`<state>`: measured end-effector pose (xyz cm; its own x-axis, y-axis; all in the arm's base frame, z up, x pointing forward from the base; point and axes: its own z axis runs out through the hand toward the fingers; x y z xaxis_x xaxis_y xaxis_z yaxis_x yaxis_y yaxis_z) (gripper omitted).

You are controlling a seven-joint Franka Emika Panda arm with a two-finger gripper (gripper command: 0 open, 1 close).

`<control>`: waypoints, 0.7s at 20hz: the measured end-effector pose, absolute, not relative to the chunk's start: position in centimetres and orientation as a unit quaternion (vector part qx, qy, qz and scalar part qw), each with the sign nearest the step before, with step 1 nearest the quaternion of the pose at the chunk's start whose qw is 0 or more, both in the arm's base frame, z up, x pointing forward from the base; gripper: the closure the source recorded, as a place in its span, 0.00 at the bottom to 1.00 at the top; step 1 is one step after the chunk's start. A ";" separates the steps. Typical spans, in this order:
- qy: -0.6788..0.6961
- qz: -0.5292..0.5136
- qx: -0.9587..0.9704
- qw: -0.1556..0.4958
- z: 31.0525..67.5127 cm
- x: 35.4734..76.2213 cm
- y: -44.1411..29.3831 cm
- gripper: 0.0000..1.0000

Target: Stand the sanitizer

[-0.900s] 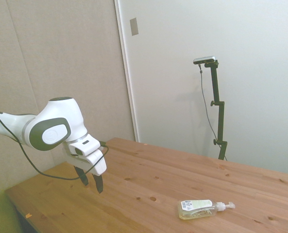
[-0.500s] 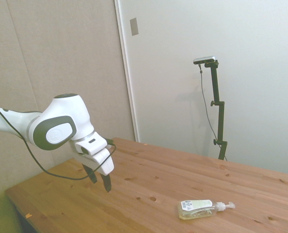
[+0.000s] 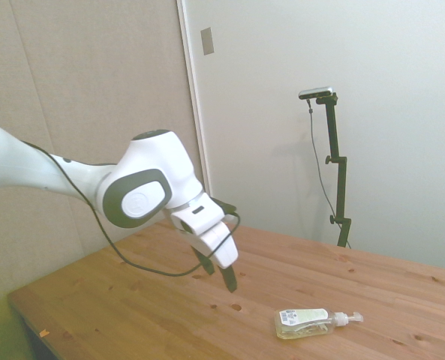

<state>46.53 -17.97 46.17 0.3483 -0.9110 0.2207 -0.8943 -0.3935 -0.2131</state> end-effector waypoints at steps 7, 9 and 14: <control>0.582 -0.181 -0.793 0.020 45.5 48.6 -20.5 0.00; 0.601 -0.201 -0.773 0.017 44.8 49.0 -22.5 0.00; 0.648 -0.244 -0.721 0.003 43.4 50.5 -28.3 0.00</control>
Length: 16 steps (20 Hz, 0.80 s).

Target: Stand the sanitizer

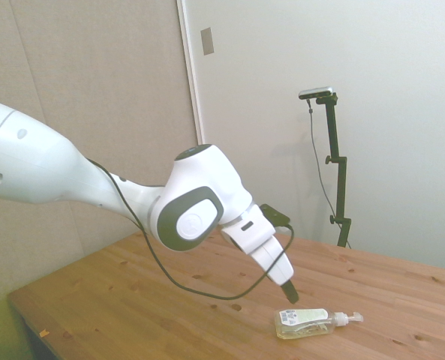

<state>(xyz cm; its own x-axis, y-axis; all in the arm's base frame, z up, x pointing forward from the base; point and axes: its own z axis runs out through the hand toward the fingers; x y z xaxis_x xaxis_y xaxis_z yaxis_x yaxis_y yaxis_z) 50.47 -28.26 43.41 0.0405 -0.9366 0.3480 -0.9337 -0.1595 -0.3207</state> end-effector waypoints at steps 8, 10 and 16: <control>0.684 -0.256 -0.683 -0.028 39.6 56.3 -33.3 0.00; 0.688 -0.258 -0.677 -0.031 39.0 57.2 -34.2 0.00; 0.701 -0.249 -0.667 -0.037 36.5 58.5 -35.8 0.00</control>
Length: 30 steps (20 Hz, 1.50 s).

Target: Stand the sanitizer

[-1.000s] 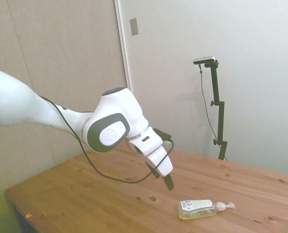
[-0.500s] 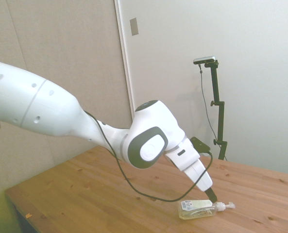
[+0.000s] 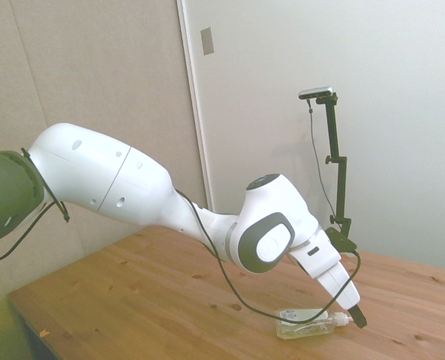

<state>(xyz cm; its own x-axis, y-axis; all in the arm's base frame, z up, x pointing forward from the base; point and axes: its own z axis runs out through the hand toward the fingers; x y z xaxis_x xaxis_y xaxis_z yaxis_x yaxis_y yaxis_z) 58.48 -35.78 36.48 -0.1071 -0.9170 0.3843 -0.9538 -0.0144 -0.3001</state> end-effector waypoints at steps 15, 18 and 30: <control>-0.709 0.215 0.672 0.025 34.3 59.0 -36.4 1.00; -0.710 0.207 0.673 0.021 34.5 59.0 -36.9 1.00; -0.721 0.185 0.668 0.002 34.6 59.7 -39.1 1.00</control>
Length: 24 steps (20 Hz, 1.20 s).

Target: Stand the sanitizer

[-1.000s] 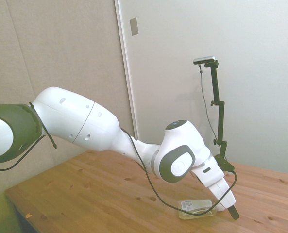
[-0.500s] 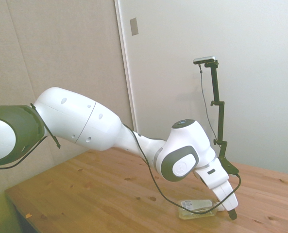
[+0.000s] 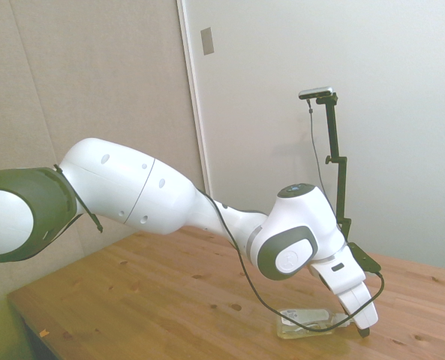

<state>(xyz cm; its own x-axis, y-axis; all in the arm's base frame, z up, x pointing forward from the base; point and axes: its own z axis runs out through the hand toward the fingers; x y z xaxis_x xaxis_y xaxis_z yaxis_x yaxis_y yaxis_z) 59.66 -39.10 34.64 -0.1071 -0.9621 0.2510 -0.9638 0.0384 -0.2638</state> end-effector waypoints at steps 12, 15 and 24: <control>-0.707 0.204 0.676 -0.026 38.7 61.4 -37.0 1.00; -0.698 0.213 0.683 -0.035 40.4 62.0 -35.3 1.00; -0.662 0.280 0.694 -0.049 45.5 63.3 -26.5 1.00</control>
